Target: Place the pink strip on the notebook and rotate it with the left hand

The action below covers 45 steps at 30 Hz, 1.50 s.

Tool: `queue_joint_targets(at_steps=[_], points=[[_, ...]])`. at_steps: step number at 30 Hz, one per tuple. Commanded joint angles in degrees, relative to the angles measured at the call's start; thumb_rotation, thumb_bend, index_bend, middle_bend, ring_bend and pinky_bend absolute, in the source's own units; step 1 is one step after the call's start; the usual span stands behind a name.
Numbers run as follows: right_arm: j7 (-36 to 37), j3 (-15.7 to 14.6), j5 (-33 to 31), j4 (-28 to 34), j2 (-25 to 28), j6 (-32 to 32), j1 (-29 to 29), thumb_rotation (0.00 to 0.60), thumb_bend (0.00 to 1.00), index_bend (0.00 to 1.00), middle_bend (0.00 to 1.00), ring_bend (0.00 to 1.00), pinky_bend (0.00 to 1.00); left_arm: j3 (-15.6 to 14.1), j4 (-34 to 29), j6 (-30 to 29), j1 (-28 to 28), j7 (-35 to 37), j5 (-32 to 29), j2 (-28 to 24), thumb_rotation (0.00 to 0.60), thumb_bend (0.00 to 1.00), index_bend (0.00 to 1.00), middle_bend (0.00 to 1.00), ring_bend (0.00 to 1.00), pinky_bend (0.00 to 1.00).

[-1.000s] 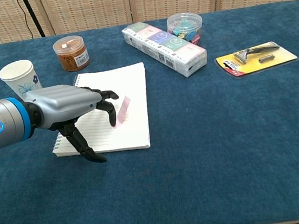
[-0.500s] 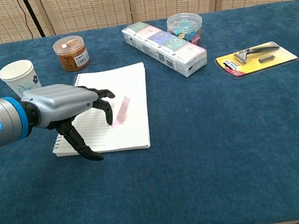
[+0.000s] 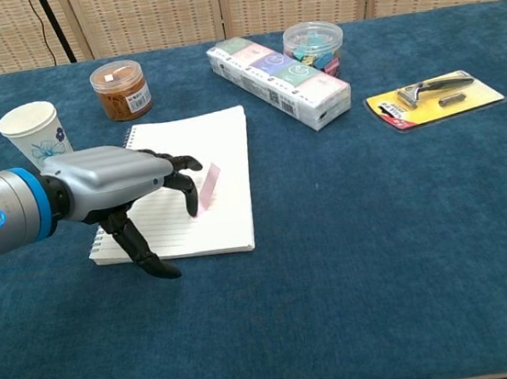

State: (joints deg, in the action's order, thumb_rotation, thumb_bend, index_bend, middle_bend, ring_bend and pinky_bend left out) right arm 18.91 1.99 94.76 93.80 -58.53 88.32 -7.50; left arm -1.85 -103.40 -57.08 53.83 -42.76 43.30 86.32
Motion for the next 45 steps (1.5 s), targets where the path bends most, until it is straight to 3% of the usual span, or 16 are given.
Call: queue_joint_targets(at_steps=[1,21,45], points=[[0.1,0.0,0.02,-0.02,0.04,0.05,0.03,0.6,0.0,0.08,0.0,0.0,0.1,-0.12,0.24,0.06,0.1,-0.32,-0.27,0.47,0.372,0.0,0.32,0.0,0.0,0.0],[-0.06,-0.01,0.16,0.23,0.09,0.17,0.08,0.6,0.0,0.08,0.0,0.0,0.1,0.13,0.65,1.02,-0.55,1.96,-0.08,-1.67,0.373,0.0,0.32,0.0,0.0,0.0],[0.14,0.02,0.18,0.16,0.2,0.29,0.14,0.6,0.0,0.08,0.0,0.0,0.1,-0.12,-1.32,0.21,-0.09,0.83,1.24,-0.54,0.37,0.0,0.32,0.0,0.0,0.0]])
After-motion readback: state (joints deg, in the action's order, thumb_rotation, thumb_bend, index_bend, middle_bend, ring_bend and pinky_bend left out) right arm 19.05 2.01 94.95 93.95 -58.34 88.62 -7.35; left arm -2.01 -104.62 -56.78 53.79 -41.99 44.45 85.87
